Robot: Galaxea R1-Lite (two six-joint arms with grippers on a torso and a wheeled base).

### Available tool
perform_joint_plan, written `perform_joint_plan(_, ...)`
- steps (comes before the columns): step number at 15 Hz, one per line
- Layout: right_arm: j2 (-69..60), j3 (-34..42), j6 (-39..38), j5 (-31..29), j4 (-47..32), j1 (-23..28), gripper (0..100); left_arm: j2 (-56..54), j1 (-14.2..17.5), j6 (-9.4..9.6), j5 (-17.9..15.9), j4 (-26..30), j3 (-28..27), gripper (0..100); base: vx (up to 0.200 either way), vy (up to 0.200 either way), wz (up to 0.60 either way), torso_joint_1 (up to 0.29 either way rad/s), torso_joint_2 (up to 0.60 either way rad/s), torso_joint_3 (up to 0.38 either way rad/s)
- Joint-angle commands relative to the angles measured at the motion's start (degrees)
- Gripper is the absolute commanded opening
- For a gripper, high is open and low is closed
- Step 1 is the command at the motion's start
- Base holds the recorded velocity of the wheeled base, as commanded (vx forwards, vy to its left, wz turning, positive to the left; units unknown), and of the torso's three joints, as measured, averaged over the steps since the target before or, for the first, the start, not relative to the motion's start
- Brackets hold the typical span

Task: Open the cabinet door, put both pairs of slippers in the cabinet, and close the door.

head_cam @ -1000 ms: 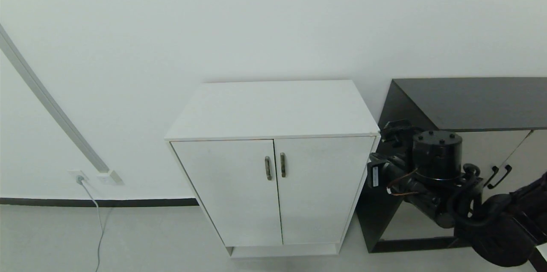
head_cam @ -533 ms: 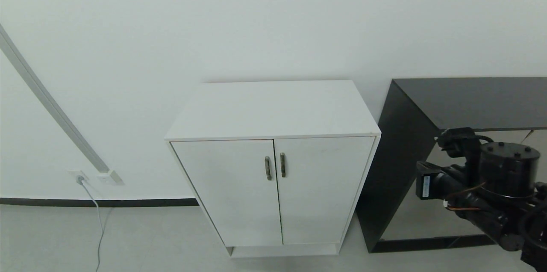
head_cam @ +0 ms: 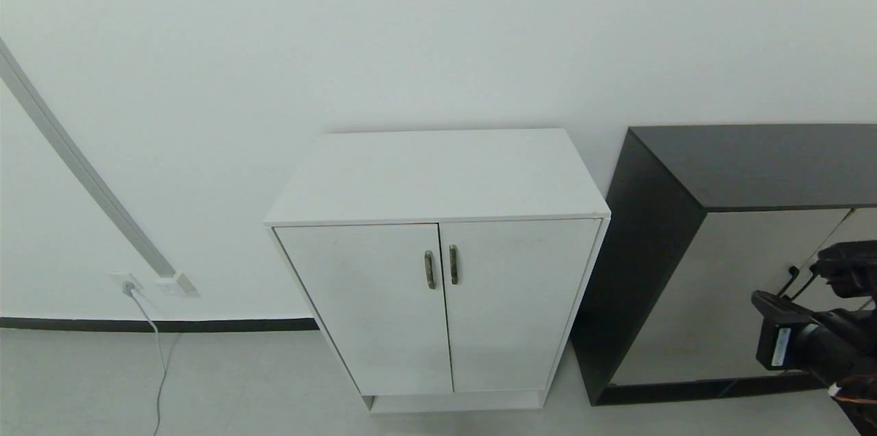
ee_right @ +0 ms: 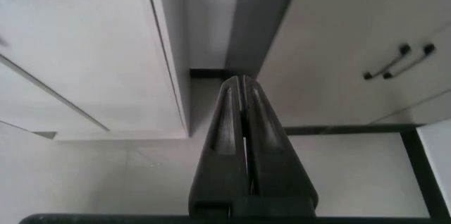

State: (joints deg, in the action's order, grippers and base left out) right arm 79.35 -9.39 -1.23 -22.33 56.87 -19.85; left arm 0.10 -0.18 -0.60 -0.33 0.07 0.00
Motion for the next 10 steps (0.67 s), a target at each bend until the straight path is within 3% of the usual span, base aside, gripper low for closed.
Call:
perform_joint_plan(1,-6.05,3.50,0.00,0.10,-0.09,0.86,0,-0.01,0.01,-0.02,-0.02,0.01,0.00,0,0.000,0.000,0.00,0.000,0.00,0.000)
perform_joint_plan(7,-14.49,9.39,2.11,0.89,-0.36,1.13,0,-0.01,0.01,-0.02,-0.02,0.01,0.00,0,0.000,0.000,0.00,0.000,0.00,0.000)
perform_joint_plan(10,-20.46,9.30,2.02,1.33,-6.86,1.39,0,-0.01,0.01,-0.02,-0.02,0.01,0.00,0,0.000,0.000,0.00,0.000,0.00,0.000)
